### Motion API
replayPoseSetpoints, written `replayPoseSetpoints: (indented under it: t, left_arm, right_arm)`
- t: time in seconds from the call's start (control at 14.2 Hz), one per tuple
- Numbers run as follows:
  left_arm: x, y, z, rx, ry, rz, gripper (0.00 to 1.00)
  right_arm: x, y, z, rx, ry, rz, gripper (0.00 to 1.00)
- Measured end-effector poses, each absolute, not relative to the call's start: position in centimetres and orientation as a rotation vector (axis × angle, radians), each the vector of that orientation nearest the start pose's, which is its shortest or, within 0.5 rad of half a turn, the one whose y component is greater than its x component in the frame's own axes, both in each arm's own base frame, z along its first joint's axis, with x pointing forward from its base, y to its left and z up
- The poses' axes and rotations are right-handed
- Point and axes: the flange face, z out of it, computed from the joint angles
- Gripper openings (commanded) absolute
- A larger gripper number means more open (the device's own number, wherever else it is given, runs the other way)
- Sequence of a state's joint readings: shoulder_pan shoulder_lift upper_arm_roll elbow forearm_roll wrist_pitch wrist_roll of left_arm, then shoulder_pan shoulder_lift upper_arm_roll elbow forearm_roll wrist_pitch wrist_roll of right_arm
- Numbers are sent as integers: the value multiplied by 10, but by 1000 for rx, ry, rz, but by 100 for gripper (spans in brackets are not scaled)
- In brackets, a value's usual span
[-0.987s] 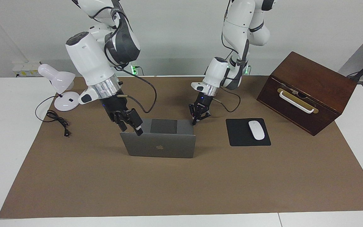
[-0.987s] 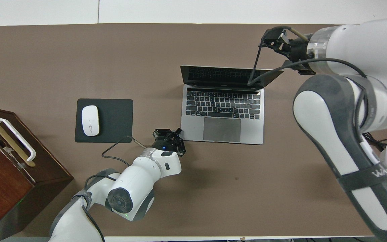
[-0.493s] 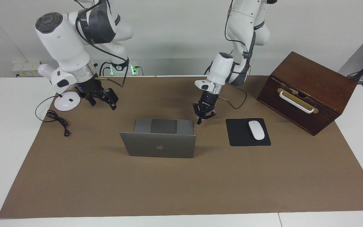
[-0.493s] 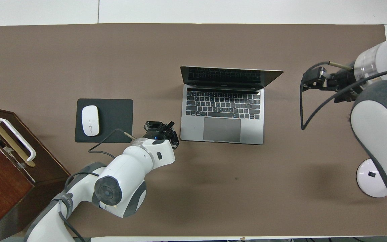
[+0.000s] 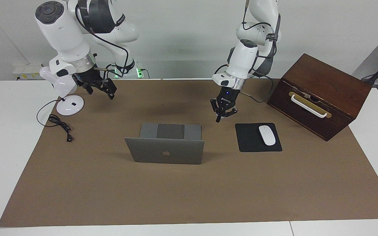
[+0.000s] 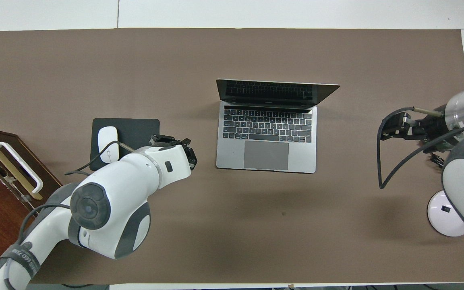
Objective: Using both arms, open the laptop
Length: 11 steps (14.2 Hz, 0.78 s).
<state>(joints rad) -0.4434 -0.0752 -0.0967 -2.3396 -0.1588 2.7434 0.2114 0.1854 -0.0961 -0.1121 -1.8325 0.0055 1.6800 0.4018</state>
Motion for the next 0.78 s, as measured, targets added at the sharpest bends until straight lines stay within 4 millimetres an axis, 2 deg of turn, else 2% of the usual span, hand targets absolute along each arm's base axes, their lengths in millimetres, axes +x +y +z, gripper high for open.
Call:
replayPoseSetpoints:
  t: [0.14,0.35,0.78]
  left_arm:
    - [470,-250,439,-3077,948,-702,0]
    - [477,-217,471,-3088,908,-624,0]
    - [490,-150,533,-3048,816,-419,0]
  right_arm:
    - [515,26,556,-3101,478,33,100]
    - [499,-8,546,-3097,423,-7,100]
    - [490,-12,550,-3093,420,-22,100]
